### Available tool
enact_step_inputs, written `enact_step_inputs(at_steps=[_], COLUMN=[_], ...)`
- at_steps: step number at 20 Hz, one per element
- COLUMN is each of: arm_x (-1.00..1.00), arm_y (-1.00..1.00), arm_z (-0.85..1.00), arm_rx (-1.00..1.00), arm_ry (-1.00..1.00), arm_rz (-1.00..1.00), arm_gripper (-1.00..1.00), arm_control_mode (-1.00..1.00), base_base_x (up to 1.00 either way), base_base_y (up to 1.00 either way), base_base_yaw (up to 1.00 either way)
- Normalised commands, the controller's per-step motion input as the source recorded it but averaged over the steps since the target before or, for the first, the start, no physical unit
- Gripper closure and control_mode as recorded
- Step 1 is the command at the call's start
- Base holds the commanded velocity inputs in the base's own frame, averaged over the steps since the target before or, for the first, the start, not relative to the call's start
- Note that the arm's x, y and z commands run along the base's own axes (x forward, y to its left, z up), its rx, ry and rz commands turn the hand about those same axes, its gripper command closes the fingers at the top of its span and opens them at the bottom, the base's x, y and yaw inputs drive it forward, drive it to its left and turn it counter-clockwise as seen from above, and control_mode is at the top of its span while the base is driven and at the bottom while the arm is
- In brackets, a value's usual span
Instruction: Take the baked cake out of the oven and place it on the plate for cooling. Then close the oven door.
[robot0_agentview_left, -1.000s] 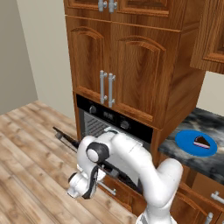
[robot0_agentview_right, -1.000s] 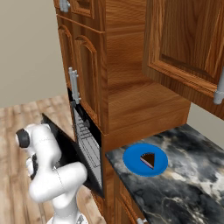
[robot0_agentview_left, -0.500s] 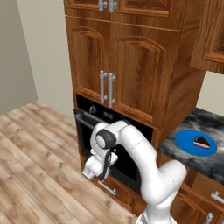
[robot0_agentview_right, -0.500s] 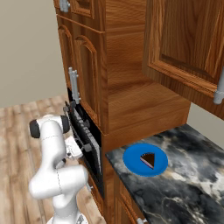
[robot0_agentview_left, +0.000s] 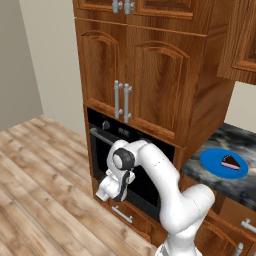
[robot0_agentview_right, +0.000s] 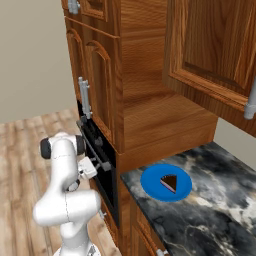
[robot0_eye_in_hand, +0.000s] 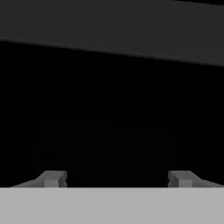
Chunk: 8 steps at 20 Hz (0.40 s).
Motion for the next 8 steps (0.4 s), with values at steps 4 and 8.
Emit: enact_step_inputs(at_steps=[4, 8], arm_x=[0.13, -0.02], arm_y=[-0.06, 0.00], arm_z=[-0.16, -0.01], arm_rx=[-0.01, 0.02], arm_ry=[0.20, 0.04], arm_rz=[-0.05, -0.01], arm_gripper=[-1.00, -1.00], arm_control_mode=[-1.00, -1.00], base_base_x=[0.00, 0.00], base_base_y=[0.00, 0.00], base_base_yaw=[0.00, 0.00])
